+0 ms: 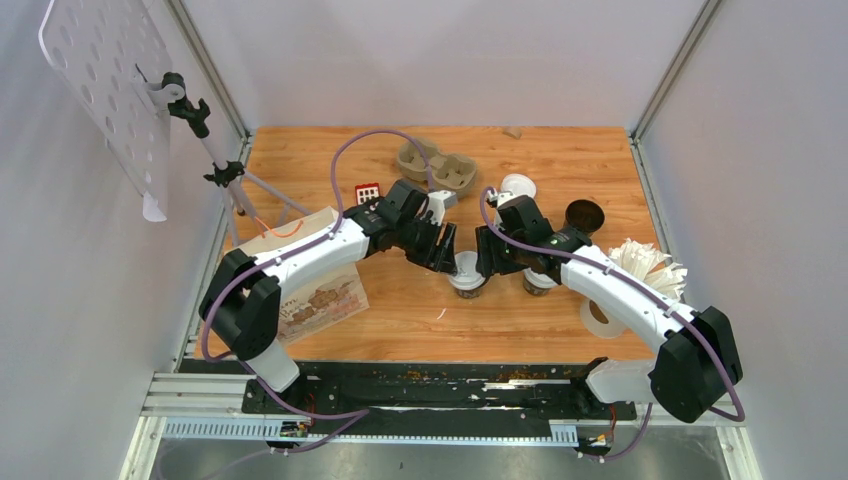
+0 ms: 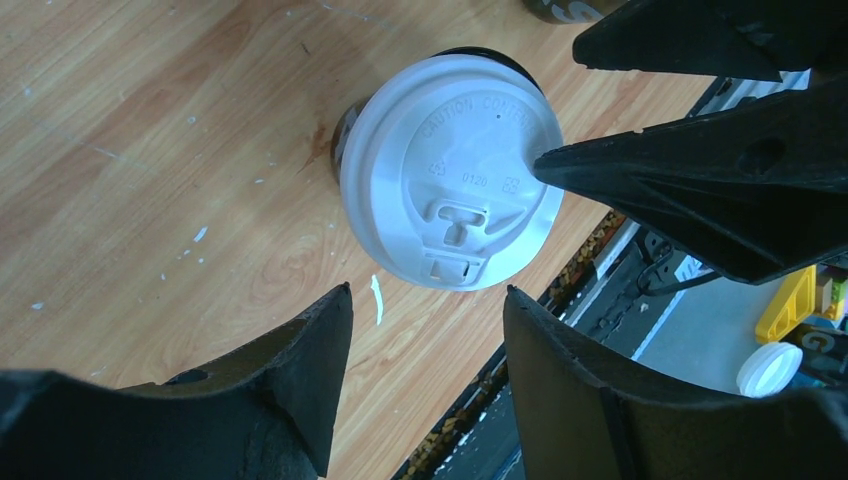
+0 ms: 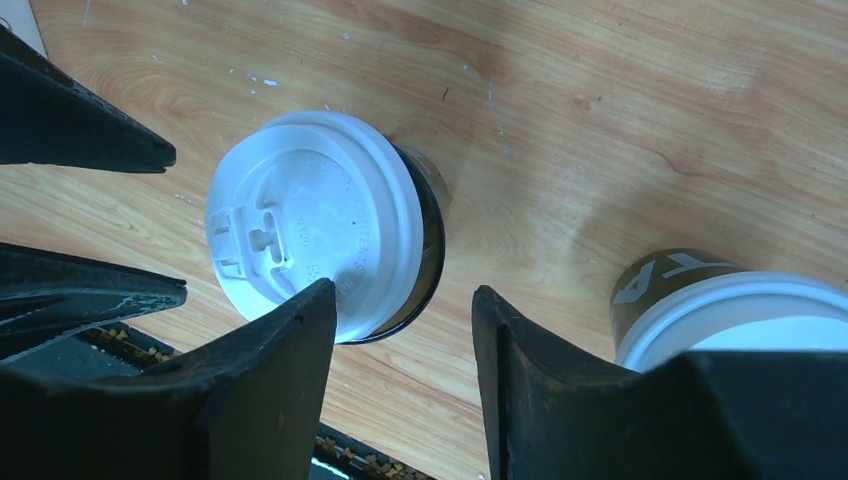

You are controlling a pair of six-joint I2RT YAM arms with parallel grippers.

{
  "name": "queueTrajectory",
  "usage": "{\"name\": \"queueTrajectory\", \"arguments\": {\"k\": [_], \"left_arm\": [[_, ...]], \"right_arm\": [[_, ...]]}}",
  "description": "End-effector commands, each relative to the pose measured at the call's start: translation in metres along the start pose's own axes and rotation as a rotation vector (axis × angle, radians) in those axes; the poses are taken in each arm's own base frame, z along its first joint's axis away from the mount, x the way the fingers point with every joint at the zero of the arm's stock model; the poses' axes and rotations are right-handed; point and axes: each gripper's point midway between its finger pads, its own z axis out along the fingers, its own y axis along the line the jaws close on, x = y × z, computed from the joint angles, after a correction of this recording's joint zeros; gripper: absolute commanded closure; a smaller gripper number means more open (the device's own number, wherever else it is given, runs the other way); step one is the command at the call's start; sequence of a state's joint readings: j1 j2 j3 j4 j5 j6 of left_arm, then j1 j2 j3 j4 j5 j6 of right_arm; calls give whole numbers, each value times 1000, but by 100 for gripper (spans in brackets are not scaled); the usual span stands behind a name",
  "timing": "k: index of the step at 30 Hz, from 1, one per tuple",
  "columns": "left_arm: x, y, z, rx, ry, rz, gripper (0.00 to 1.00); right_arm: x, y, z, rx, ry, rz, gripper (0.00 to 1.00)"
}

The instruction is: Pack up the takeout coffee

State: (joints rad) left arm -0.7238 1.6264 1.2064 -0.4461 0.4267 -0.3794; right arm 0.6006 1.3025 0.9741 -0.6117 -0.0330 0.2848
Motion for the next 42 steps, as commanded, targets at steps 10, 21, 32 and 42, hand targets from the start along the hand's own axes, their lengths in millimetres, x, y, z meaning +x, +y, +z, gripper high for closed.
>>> {"name": "queueTrajectory", "arguments": {"k": [10,21,32,42], "left_arm": [[-14,-21,10,147,-26,72,44],[-13,-18,13,135,4,84,51],[-21,-13,4,73,-22,105,48],[-17,-1,10,28,2,99,53]], "right_arm": [[-6,-5,-7,20,-48,6,53],[-12,-19,-8,91,-76,-21,57],[-27,-5,-11,1,-108,-25,60],[-28,6,-6,-69,-107,-35,62]]}}
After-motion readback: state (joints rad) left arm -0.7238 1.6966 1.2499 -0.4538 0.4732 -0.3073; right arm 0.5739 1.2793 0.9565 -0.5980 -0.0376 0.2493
